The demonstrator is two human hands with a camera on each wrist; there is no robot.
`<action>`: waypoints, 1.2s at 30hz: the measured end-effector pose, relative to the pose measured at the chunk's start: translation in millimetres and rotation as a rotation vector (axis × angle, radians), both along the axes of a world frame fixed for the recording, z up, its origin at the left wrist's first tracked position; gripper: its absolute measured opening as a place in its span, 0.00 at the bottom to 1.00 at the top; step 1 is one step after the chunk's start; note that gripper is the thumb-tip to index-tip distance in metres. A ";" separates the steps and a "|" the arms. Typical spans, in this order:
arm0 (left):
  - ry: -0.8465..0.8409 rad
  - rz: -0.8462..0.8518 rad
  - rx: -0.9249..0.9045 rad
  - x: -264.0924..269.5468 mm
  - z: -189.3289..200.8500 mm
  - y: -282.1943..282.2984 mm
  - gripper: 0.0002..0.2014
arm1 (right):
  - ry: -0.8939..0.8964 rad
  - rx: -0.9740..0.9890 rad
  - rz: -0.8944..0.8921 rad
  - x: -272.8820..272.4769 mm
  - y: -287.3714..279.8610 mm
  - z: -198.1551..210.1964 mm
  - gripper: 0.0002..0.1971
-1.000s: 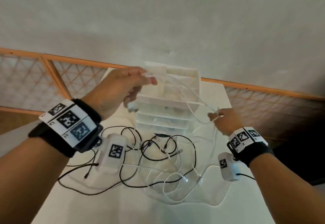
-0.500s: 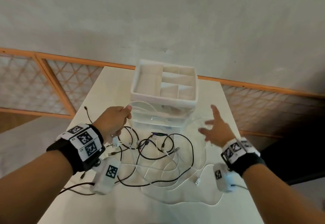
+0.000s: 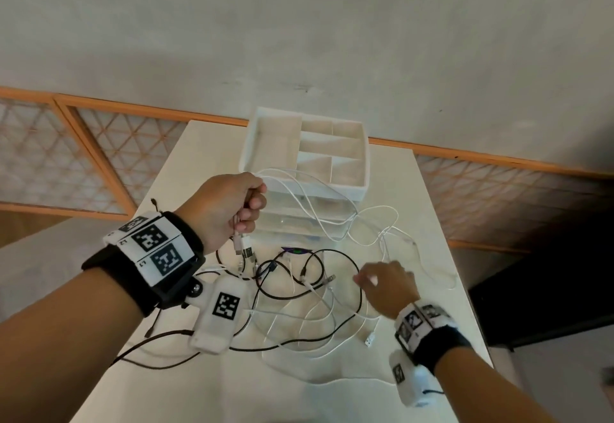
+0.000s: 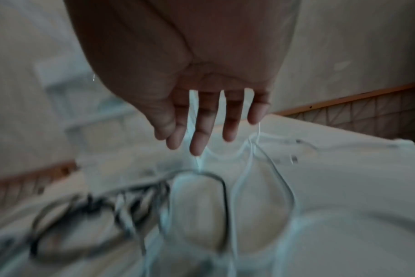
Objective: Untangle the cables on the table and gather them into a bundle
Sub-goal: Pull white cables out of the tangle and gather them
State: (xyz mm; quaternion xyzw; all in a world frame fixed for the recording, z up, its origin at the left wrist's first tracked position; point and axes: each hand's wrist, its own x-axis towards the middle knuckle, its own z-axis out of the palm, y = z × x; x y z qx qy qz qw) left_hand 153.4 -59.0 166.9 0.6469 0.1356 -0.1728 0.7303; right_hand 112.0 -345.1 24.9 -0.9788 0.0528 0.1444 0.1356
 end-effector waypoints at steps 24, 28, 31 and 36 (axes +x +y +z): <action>-0.261 -0.303 0.198 -27.1 8.5 -40.2 0.09 | -0.306 0.269 0.550 16.8 90.4 166.4 0.06; -0.281 -0.252 0.349 -21.3 26.9 -26.1 0.10 | -0.266 0.468 0.284 27.1 60.8 161.7 0.07; -0.277 -0.031 0.196 -8.4 49.9 6.8 0.10 | -0.165 0.423 0.144 32.9 8.2 116.3 0.08; -0.323 0.117 0.117 2.4 54.8 34.8 0.10 | 0.013 0.142 -0.093 37.3 -38.6 58.7 0.19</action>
